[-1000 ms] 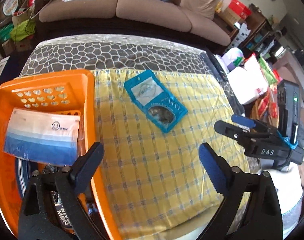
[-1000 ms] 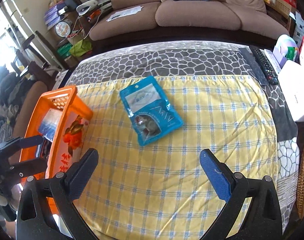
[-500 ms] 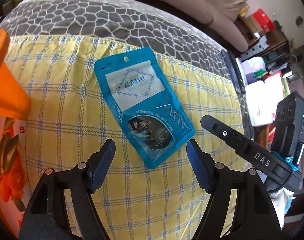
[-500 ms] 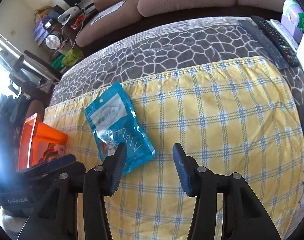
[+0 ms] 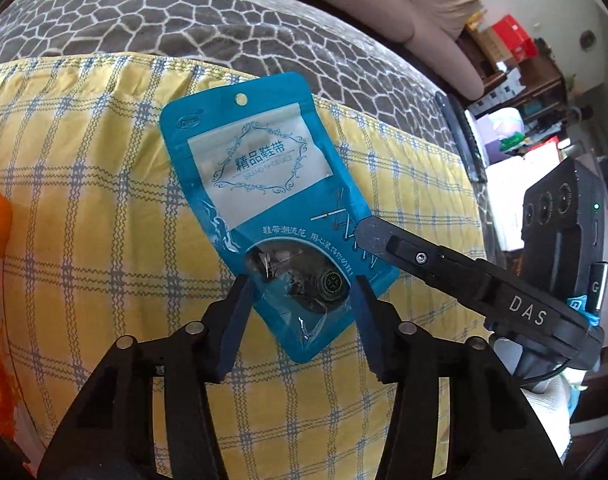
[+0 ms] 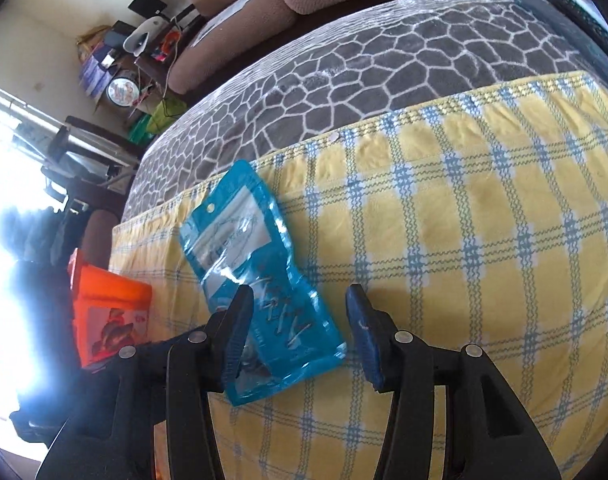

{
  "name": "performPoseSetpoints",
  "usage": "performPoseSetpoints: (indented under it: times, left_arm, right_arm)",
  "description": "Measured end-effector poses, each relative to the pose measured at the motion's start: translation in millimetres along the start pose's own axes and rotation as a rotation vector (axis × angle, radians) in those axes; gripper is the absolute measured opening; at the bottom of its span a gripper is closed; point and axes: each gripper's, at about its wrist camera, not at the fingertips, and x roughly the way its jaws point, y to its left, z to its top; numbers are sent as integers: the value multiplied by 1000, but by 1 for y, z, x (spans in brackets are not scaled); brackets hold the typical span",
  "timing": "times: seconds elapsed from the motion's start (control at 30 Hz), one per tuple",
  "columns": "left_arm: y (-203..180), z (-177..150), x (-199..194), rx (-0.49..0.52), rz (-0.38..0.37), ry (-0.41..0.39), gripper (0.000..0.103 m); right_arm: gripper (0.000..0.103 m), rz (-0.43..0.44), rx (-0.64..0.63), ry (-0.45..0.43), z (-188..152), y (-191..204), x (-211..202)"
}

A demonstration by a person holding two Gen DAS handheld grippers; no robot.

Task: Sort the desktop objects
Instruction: 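Close the left tool on the blue packet's edge and lift it, then carry the blue packet with the left tool over the basket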

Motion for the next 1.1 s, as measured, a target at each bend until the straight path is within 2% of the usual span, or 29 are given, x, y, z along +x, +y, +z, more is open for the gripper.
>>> performPoseSetpoints:
  times: [0.03,0.1,0.43,0.5,0.57,0.63,0.67,0.8,0.93,1.03,1.1]
  left_arm:
    - [-1,-1,-1,11,-3,-7,31]
    - [-3,-3,-3,13,-19,1,19]
    - [-19,-34,-7,38,-58,57,19]
    - [-19,-40,-14,52,-35,45,19]
    - [-13,-38,-27,36,20,-15,29]
    - [-4,-29,-34,0,38,-48,61]
    - [0,-24,-32,-12,49,-48,64]
    - [10,-12,-17,-28,73,-12,64]
    - [6,-15,-6,14,52,10,63]
    - [1,-16,-5,35,35,28,54]
    - [1,-16,-6,31,27,30,53]
  right_arm:
    - [51,-2,6,2,-2,1,-1]
    - [51,14,23,5,-4,-1,-4]
    - [43,42,22,45,-36,14,-12]
    - [43,64,32,47,-44,15,-16]
    - [42,40,22,45,-50,15,-21]
    - [42,-21,6,34,-51,13,-24]
    - [42,-28,11,23,-50,11,-26]
    - [42,-35,32,-14,-41,7,-29]
    - [42,-50,24,1,-35,7,-15]
    - [42,-23,29,5,-35,7,-6]
    - [39,52,65,6,-35,4,-4]
